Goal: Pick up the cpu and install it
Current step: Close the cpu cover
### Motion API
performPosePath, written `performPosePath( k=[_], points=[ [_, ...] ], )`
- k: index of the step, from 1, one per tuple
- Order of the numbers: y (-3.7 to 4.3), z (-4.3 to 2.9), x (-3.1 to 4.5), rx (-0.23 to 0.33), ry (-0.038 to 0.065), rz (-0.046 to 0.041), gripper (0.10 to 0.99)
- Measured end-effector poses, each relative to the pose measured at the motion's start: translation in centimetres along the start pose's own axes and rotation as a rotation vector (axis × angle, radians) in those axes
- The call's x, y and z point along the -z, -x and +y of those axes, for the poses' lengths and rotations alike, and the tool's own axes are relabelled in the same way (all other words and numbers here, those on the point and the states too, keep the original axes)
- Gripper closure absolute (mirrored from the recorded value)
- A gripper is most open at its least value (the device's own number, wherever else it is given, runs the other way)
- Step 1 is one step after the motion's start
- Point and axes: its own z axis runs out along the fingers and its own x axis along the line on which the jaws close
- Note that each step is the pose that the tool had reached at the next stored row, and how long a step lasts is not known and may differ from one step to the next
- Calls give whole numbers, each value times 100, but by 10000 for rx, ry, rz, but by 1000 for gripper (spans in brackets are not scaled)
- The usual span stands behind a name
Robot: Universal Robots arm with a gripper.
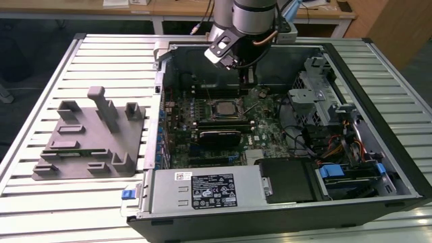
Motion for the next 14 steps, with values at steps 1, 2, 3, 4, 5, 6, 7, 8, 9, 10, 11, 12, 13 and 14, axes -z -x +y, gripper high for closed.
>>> performPosePath(
  k=[1,2,3,4,5,6,7,8,9,10,11,12,13,14],
  points=[
    [0,16,-1,0,0,0,980],
    [0,31,-2,-1,0,0,980],
    [-1,46,-3,-1,0,1,980],
    [-1,61,-3,-1,0,0,980],
    [-1,76,-4,-1,0,0,980],
    [-1,91,-5,0,0,0,980],
    [-2,103,-6,0,0,1,980],
    [-2,115,-6,0,-1,0,980],
    [-2,129,-7,0,0,0,980],
    [-2,143,-8,-2,0,0,980],
    [-3,157,-8,-1,0,0,980],
    [-3,172,-9,0,-1,0,980],
    [-3,186,-10,0,0,0,980],
    [-3,200,-10,0,-1,-1,980]
  ],
)
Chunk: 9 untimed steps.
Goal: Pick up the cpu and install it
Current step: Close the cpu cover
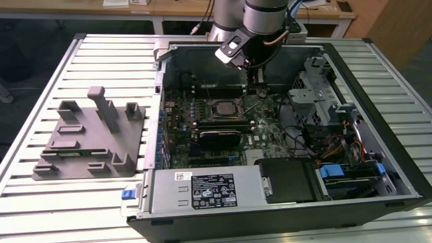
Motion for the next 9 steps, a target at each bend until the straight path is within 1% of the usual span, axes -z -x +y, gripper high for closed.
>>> performPosePath(
  k=[9],
  points=[
    [-2,125,-7,0,1,2,980]
  ],
)
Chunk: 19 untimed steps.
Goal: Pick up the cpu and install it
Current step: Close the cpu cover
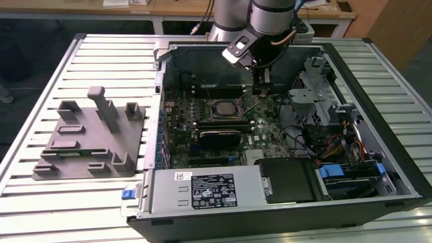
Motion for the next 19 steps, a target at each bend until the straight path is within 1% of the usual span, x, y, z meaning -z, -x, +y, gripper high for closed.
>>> performPosePath(
  k=[13,16,19],
  points=[
    [-3,186,-10,0,0,0,980],
    [-3,214,-18,0,0,0,980],
    [-4,220,-51,-1,-1,-3,980]
  ],
)
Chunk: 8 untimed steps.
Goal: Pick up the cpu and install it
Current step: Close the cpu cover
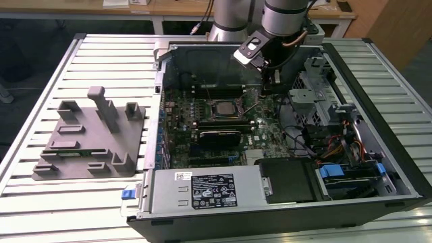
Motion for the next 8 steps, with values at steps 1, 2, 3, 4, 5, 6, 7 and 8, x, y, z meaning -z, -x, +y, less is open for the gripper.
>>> performPosePath(
  k=[1,2,3,4,5,6,7,8],
  points=[
    [0,0,-17,0,0,1,980],
    [-1,0,-37,1,0,2,980],
    [-1,0,-55,1,0,3,980],
    [-1,0,-73,1,-2,3,980],
    [-1,0,-89,1,-3,2,980],
    [-2,0,-105,1,-4,3,980],
    [-2,0,-121,1,-6,3,980],
    [-2,-1,-135,1,-8,2,980]
  ],
)
